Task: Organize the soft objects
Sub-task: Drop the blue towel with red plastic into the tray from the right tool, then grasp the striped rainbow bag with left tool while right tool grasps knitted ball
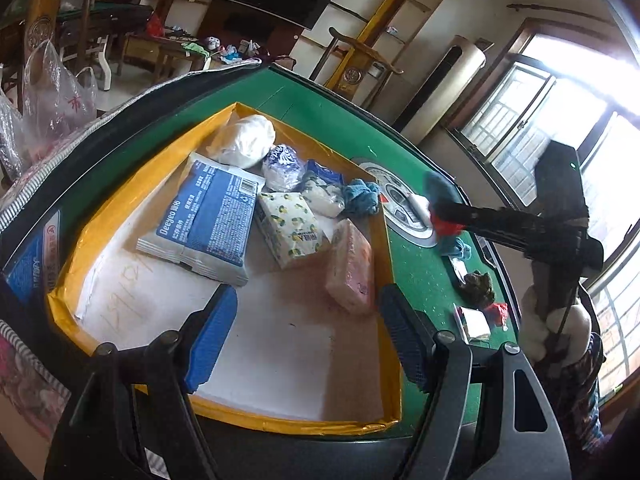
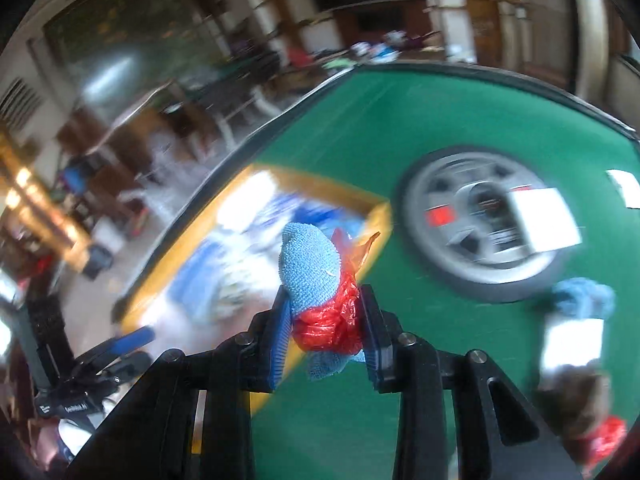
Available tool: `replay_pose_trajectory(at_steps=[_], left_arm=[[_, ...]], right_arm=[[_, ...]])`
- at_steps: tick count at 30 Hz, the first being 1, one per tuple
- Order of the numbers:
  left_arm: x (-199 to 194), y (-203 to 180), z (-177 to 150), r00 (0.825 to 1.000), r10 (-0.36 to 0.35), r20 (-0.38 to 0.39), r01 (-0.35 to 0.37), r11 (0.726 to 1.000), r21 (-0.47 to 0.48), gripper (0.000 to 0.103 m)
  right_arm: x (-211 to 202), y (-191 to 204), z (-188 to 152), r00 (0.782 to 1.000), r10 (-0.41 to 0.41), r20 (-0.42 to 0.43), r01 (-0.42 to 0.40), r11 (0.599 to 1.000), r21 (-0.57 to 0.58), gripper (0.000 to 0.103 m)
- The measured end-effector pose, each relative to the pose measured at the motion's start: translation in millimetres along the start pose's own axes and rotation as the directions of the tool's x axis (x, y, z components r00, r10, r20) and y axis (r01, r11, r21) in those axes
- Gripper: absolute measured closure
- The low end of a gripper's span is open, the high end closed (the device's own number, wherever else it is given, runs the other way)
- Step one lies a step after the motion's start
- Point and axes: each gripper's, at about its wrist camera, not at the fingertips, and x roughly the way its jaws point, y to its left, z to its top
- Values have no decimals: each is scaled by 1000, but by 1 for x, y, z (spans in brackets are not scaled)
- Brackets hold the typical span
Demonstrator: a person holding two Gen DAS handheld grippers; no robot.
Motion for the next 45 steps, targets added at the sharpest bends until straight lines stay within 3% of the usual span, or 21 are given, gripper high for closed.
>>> replay_pose_trajectory(at_steps=[7,11,13,17,22,25,27,30,34,37,40,43,45], left_arm=[[-5,0,-5,1000,-27,0,27,1000,15,29],[-5,6,-4,999,-45,-2,45,999,14,29],[-7,8,-3,998,-57,4,57,998,21,29],[-9,15,2,997,-69,20,69,998,5,29],[-8,17,3,998,-61,19,62,998,-11,29],[-7,9,2,998,-60,13,60,998,6,29],[-3,0,-1,998,-61,-7,61,998,27,29],[7,-22,-10,996,-62,-56,67,994,90,29],[31,-49,-20,987,65,-145,-39,983,178,30],[36,-59,-21,973,180,-144,-142,959,245,30],[38,-66,-23,943,304,-138,-244,911,333,30],[55,-64,-25,907,369,-202,-273,882,385,30],[72,-63,-25,875,426,-230,-307,857,414,30]], right_arm=[[67,48,14,992,-120,-35,113,982,-153,74],[105,70,13,956,-293,-33,267,908,-323,74],[114,75,9,953,-297,-63,257,899,-353,70],[115,75,2,968,-191,-163,133,941,-311,63],[70,49,4,986,-151,-66,133,965,-225,56],[11,15,-1,991,-123,56,129,985,-119,48],[-27,-11,-11,976,-157,152,167,984,-58,32],[-70,-53,-26,938,-241,250,235,971,51,28],[-102,-118,-50,927,-266,264,201,948,248,28],[-114,-148,-65,927,-248,282,145,929,341,28],[-121,-164,-76,921,-241,307,116,920,374,28],[-127,-179,-75,911,-240,335,94,913,397,28],[-130,-188,-73,905,-241,351,79,905,417,28]])
